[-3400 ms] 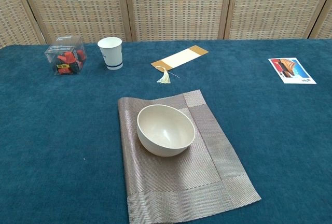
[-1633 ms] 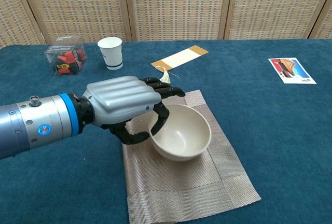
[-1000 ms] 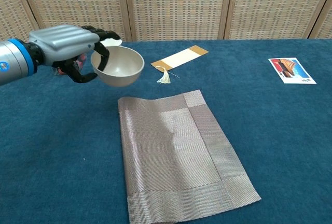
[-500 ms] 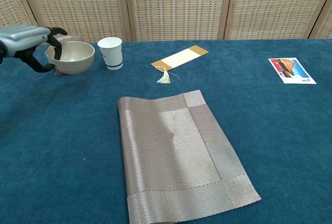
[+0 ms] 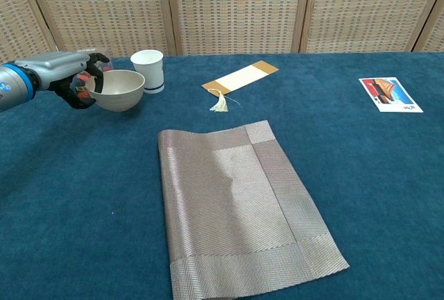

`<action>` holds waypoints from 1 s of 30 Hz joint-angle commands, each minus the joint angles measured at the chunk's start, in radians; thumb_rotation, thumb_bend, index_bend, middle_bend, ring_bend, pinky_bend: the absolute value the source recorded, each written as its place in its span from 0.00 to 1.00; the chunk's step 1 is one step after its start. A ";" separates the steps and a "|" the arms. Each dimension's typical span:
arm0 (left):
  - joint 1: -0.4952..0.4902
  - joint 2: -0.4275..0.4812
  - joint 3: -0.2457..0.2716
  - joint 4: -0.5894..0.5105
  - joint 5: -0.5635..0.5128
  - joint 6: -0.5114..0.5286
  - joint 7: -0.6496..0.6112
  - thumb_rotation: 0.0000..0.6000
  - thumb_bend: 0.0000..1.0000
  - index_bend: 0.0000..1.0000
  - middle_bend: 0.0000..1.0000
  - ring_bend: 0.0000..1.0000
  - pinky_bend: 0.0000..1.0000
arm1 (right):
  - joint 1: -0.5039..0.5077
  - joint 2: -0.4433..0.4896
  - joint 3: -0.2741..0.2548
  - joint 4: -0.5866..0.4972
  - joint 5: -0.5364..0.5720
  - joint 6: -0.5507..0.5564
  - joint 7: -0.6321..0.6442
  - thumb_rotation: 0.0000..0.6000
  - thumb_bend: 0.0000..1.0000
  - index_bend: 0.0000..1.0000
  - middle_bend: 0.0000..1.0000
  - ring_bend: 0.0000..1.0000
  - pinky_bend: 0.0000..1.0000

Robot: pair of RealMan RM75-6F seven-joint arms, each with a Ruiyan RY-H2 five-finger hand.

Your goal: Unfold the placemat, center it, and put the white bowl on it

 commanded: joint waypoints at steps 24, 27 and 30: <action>-0.027 0.262 0.063 -0.543 0.289 0.176 -0.149 1.00 0.36 0.02 0.00 0.00 0.00 | 0.001 0.007 0.000 -0.010 -0.006 0.005 0.009 1.00 0.00 0.07 0.00 0.00 0.00; -0.075 0.274 0.075 -0.651 0.301 0.098 -0.062 1.00 0.36 0.05 0.00 0.00 0.00 | 0.001 0.008 0.002 -0.009 -0.002 0.002 0.015 1.00 0.00 0.07 0.00 0.00 0.00; -0.139 0.242 0.078 -0.716 0.267 -0.013 0.061 1.00 0.36 0.07 0.00 0.00 0.00 | 0.002 0.011 0.005 -0.005 0.006 -0.004 0.024 1.00 0.00 0.07 0.00 0.00 0.00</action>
